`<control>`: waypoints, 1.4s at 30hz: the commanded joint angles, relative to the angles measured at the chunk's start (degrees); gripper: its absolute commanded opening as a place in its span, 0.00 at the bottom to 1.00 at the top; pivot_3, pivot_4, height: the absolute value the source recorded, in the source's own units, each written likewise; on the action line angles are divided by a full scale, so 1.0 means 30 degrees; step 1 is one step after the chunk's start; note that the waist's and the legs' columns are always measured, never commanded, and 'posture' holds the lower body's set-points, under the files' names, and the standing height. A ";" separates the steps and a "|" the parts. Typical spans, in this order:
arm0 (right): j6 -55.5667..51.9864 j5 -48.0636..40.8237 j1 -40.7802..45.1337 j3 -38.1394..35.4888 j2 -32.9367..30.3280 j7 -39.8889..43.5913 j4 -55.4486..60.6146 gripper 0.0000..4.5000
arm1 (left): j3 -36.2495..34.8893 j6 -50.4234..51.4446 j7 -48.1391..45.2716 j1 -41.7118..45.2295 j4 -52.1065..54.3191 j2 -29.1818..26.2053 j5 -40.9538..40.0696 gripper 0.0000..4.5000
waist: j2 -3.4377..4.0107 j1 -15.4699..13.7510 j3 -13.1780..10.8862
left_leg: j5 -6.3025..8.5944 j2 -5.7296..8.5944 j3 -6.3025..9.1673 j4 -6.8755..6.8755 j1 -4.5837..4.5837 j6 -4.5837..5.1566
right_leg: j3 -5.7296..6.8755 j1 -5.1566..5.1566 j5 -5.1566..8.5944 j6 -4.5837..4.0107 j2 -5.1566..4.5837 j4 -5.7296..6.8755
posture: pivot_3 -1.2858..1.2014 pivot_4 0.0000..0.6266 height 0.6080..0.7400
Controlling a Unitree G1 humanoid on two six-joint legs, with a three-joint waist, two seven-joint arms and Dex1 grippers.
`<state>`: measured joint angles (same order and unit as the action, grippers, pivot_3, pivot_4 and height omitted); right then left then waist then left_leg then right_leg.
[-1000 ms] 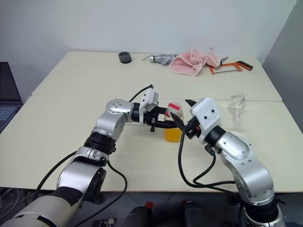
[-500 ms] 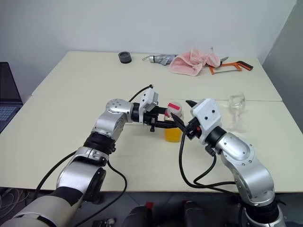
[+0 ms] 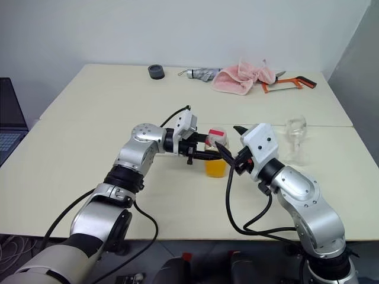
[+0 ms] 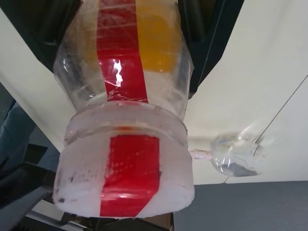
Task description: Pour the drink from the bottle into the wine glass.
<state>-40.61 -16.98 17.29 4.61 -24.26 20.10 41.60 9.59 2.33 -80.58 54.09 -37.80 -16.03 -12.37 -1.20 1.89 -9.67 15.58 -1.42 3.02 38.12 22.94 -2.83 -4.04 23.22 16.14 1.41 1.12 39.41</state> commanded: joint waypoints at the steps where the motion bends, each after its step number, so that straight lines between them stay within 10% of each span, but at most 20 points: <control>1: 0.0141 0.0064 0.0168 -0.0628 -0.0144 -0.0136 0.0505 0.72 | -0.0383 -0.0450 -0.0125 0.0693 0.0391 -0.0060 -0.0241 0.41 | 0.0000 0.0000 0.0000 | 0.0000 0.0000 0.0000 0.0000 0.0000 0.0000 | 0.0000 0.0000 0.0000 0.0000 0.0000 0.0000 | 0.52 0.24 1.00; 42: 0.0026 -0.0511 -0.0190 -0.0701 -0.0320 0.0475 0.0950 0.72 | -0.0450 -0.0528 0.0100 0.0642 0.0307 -0.0165 -0.0237 0.41 | 0.0000 0.0000 0.0000 | 0.0000 0.0000 0.0000 0.0000 0.0000 0.0000 | 0.0001 0.0000 0.0000 0.0000 0.0000 0.0001 | 0.52 0.24 1.00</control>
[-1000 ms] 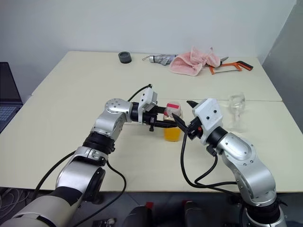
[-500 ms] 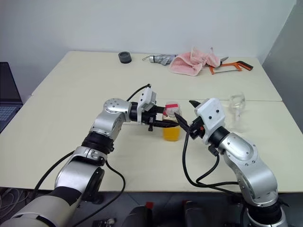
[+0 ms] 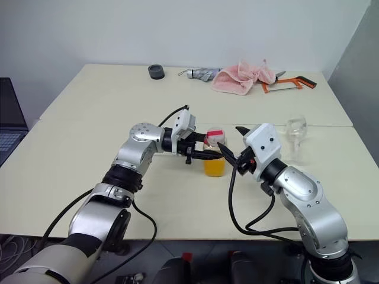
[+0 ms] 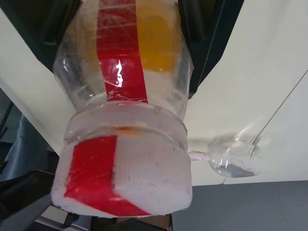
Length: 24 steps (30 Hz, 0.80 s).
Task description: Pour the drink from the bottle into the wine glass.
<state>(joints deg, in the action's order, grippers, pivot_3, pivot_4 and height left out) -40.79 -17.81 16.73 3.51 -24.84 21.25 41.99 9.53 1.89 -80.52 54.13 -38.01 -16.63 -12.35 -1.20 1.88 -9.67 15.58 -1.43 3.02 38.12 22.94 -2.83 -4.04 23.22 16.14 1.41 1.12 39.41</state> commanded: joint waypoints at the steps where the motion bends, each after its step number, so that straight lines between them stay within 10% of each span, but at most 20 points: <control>1: 0.0072 -0.0263 -0.0008 -0.0340 -0.0138 0.0093 0.0840 0.72 | -0.0431 -0.0377 0.0086 0.0621 0.0382 0.0034 -0.0243 0.41 | 0.0000 0.0000 0.0000 | 0.0000 0.0000 -0.0001 0.0000 0.0000 0.0000 | -0.0001 0.0000 0.0000 0.0000 0.0000 0.0000 | 0.52 0.24 1.00; 18: -0.0922 -0.3478 -0.0513 -0.2404 -0.1202 0.1314 0.1171 0.72 | -0.0570 -0.0237 0.0163 0.0696 0.0510 0.0061 -0.0421 0.41 | 0.0000 0.0005 0.0000 | 0.0000 0.0001 0.0000 0.0000 -0.0002 0.0001 | 0.0000 0.0000 0.0000 0.0000 0.0002 0.0004 | 0.52 0.24 1.00; 24: -0.1495 -0.5239 0.0446 -0.2779 -0.0779 0.1233 0.0598 1.00 | -0.0605 0.0055 0.0095 0.0440 0.1123 0.0036 -0.0636 0.41 | 0.0000 0.0016 0.0000 | 0.0000 0.0001 0.0000 0.0001 0.0000 0.0001 | -0.0002 0.0000 0.0000 0.0001 0.0001 0.0005 | 0.52 0.24 1.00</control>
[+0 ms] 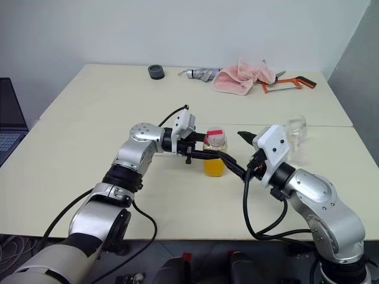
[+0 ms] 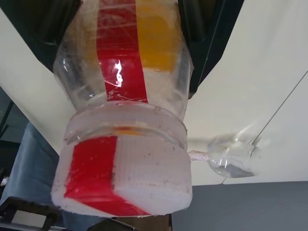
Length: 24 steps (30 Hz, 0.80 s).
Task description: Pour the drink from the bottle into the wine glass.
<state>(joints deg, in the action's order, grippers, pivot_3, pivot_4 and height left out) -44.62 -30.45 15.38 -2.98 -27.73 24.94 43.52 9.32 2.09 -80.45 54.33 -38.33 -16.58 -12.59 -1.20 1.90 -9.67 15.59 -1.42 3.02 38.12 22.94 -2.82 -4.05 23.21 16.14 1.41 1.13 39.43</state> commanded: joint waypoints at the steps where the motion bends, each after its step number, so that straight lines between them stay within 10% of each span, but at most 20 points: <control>1: -0.0349 -0.1226 0.1130 -0.0657 0.0201 -0.0046 -0.0043 1.00 | -0.0530 0.0031 0.0062 0.0338 0.1317 0.0025 -0.0582 0.41 | 0.0001 0.0013 0.0000 | 0.0000 -0.0001 -0.0003 0.0001 -0.0001 0.0000 | -0.0002 0.0000 0.0000 0.0000 0.0000 0.0002 | 0.52 0.24 1.00; 24: 0.1009 -0.0536 0.4612 0.1419 0.0484 0.1385 -0.4847 1.00 | -0.0414 0.0283 -0.0010 0.0078 0.1788 0.0059 -0.0616 0.41 | 0.0001 0.0000 0.0000 | 0.0000 -0.0003 -0.0002 -0.0001 -0.0001 0.0000 | 0.0003 0.0002 0.0000 -0.0002 -0.0003 0.0004 | 0.52 0.24 1.00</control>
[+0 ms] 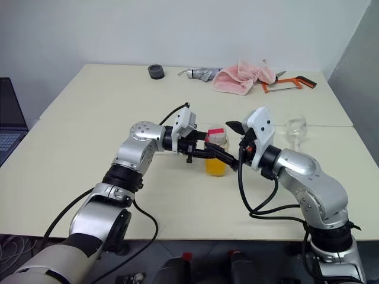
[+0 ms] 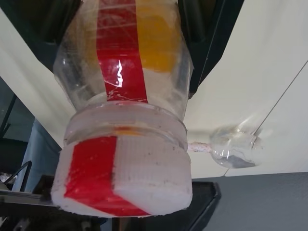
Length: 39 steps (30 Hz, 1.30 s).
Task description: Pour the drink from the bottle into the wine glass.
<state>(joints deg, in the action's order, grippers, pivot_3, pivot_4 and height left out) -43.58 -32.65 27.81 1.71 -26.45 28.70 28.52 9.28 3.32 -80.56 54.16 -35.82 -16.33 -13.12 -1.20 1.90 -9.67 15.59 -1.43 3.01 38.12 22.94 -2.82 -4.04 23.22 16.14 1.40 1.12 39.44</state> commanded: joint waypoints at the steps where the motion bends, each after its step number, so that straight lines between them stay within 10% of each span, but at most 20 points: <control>1: 0.0765 0.0315 0.0534 -0.0120 0.0062 0.0118 0.0030 1.00 | -0.0403 -0.0139 0.0029 0.0120 0.0950 -0.0029 -0.0434 0.41 | 0.0000 -0.0004 0.0000 | 0.0000 0.0000 0.0003 0.0000 0.0000 0.0000 | 0.0003 0.0000 0.0000 0.0000 0.0000 0.0000 | 0.52 0.24 1.00; 26: 0.0755 0.1069 0.0890 -0.0221 0.0921 -0.0342 -0.0480 1.00 | -0.0429 -0.0284 0.0187 0.0138 0.0811 -0.0083 -0.0340 0.41 | 0.0000 -0.0005 0.0000 | 0.0000 0.0000 -0.0001 0.0000 0.0000 0.0000 | 0.0001 0.0002 0.0000 -0.0001 -0.0004 0.0000 | 0.52 0.24 1.00; 35: 0.0323 0.0638 0.0667 0.0028 0.0807 -0.0026 -0.0007 0.41 | -0.0424 -0.0255 0.0315 0.0079 0.0894 -0.0129 -0.0391 0.41 | 0.0000 -0.0005 0.0000 | 0.0000 0.0000 0.0000 0.0000 0.0001 0.0000 | 0.0001 0.0002 0.0000 0.0000 -0.0004 -0.0001 | 0.52 0.24 1.00; 39: 0.0405 0.0699 0.0626 0.0065 0.0742 0.0003 0.0069 0.41 | -0.0422 -0.0218 0.0344 0.0055 0.0953 -0.0138 -0.0403 0.41 | 0.0000 -0.0004 0.0000 | 0.0000 0.0000 0.0000 0.0000 0.0001 0.0000 | 0.0001 0.0002 0.0000 0.0000 -0.0004 0.0000 | 0.52 0.24 1.00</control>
<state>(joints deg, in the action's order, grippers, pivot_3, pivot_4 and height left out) -43.03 -30.38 29.63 2.65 -23.82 28.67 26.64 9.28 3.30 -79.45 53.94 -35.79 -16.51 -13.11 -1.20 1.89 -9.67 15.59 -1.44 3.01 38.12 22.94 -2.82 -4.03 23.23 16.14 1.40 1.11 39.44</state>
